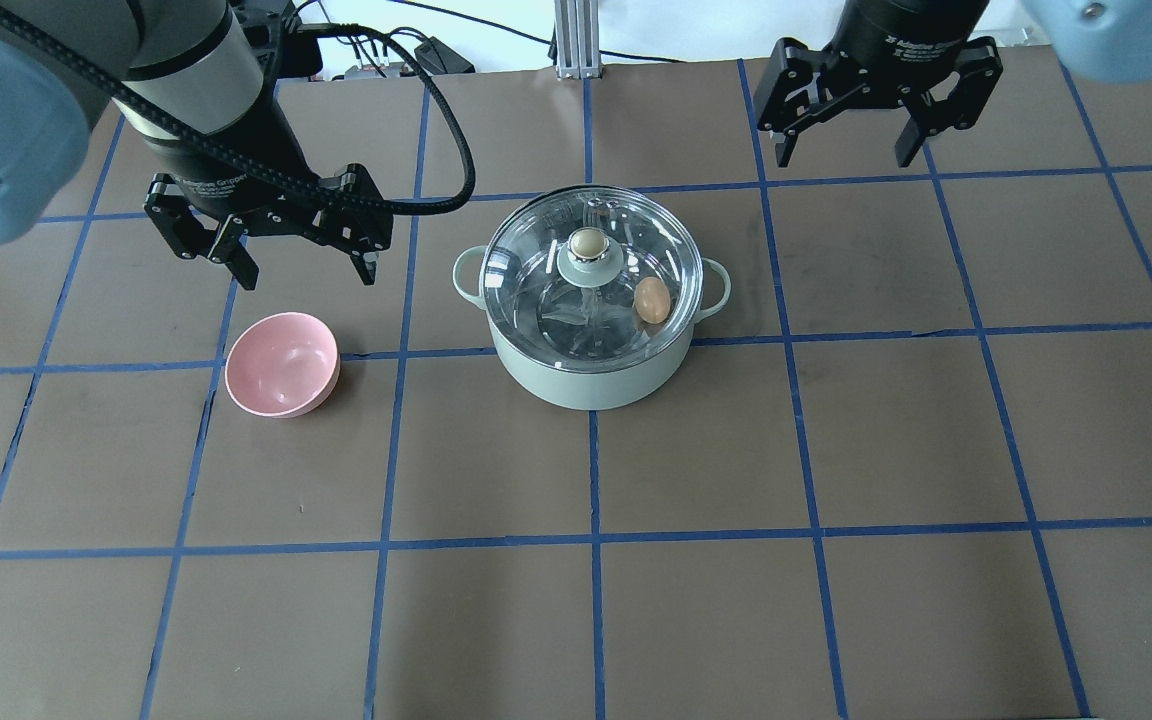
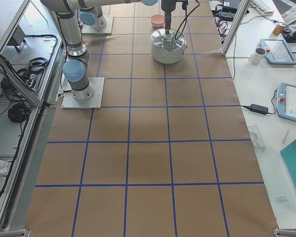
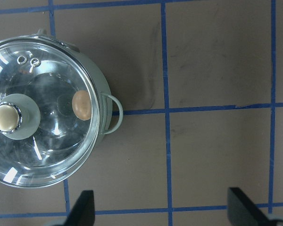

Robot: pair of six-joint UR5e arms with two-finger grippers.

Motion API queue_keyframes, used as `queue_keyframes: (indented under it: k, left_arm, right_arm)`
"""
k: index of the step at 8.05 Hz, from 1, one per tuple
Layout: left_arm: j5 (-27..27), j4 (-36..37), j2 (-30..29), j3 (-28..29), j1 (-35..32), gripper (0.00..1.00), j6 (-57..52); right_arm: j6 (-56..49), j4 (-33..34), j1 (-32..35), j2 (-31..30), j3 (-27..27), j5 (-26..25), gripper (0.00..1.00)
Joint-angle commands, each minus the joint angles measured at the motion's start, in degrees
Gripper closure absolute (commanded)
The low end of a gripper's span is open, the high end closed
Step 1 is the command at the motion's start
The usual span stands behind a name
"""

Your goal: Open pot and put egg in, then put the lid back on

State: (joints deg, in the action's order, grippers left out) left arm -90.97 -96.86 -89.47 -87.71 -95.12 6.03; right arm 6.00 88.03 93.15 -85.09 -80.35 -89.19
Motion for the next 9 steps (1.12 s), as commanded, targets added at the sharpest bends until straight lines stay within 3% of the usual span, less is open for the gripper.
queue_keyframes:
  k: [1,9]
  left_arm:
    - [0.0,0.0,0.0,0.0,0.02,0.0,0.04]
    - [0.0,0.0,0.0,0.0,0.02,0.0,-0.05]
  right_arm:
    - [-2.22,-1.54,-0.86,-1.56,-1.55,-0.89,0.0]
    - [-2.22,0.21,-0.86,-1.74,-3.14,-0.89,0.0]
